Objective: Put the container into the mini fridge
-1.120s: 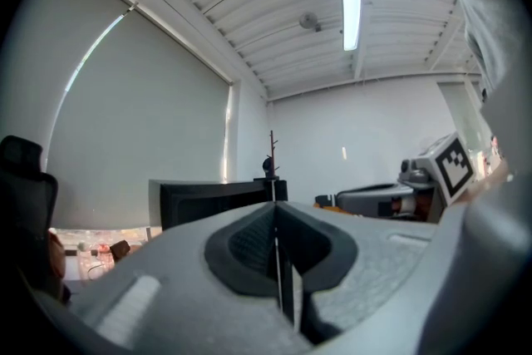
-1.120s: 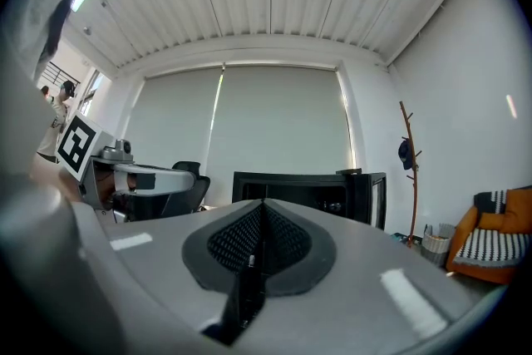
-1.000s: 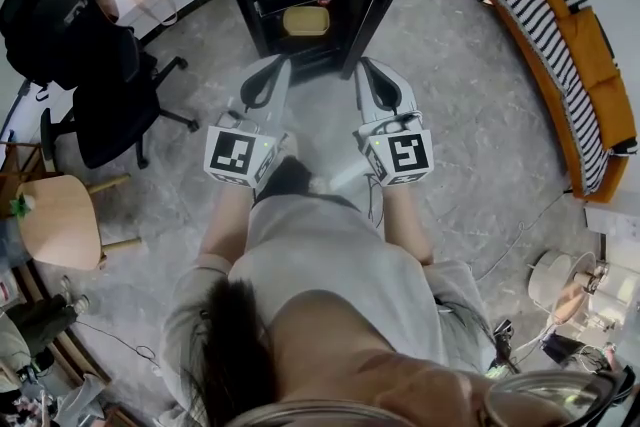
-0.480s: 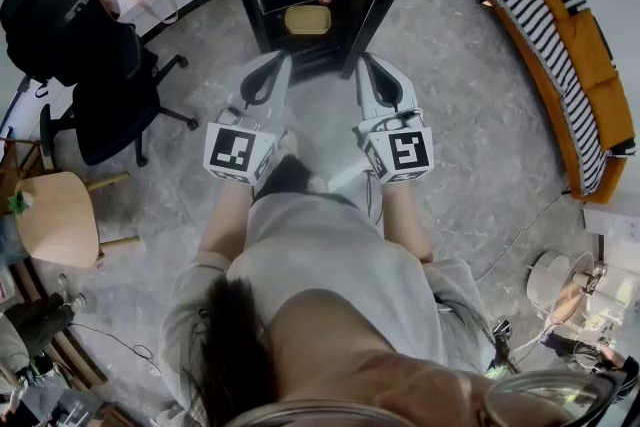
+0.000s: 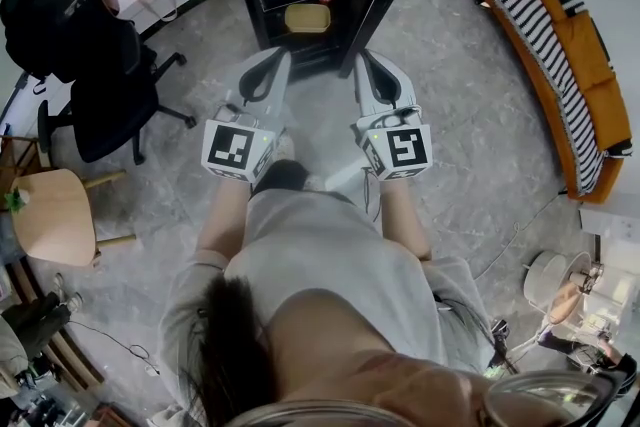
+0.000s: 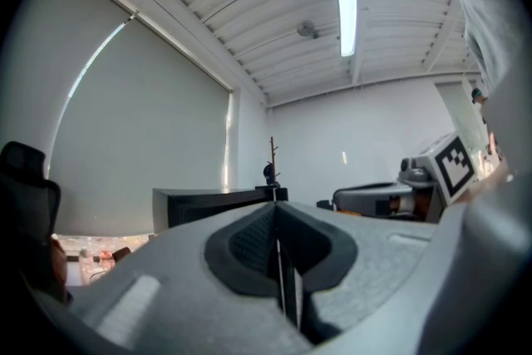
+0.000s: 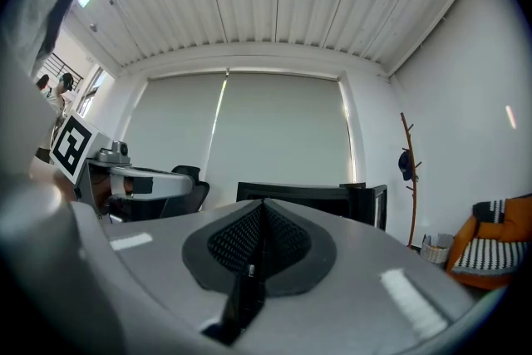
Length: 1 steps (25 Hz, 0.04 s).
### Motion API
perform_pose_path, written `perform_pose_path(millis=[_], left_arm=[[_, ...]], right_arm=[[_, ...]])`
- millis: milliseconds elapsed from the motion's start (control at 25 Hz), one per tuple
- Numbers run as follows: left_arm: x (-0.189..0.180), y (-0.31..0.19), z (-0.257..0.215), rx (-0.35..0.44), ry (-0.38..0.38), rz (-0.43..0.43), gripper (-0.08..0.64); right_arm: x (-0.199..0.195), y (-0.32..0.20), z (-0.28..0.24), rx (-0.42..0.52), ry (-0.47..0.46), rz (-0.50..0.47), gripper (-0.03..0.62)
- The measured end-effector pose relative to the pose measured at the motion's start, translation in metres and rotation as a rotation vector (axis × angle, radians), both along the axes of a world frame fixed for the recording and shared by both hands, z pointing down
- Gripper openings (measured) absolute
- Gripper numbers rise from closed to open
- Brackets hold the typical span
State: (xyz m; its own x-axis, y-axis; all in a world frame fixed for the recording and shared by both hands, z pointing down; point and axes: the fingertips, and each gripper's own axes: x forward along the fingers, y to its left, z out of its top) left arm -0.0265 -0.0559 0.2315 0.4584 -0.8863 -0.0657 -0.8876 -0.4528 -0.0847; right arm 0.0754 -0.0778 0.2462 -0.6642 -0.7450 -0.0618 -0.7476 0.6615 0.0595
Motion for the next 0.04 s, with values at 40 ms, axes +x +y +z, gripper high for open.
perform_pose_path(millis=[40], left_arm=[[-0.0003, 0.0009, 0.0, 0.002, 0.0, 0.0, 0.001]], right_arm=[[-0.0006, 0.0008, 0.0003, 0.001, 0.0, 0.0, -0.002]])
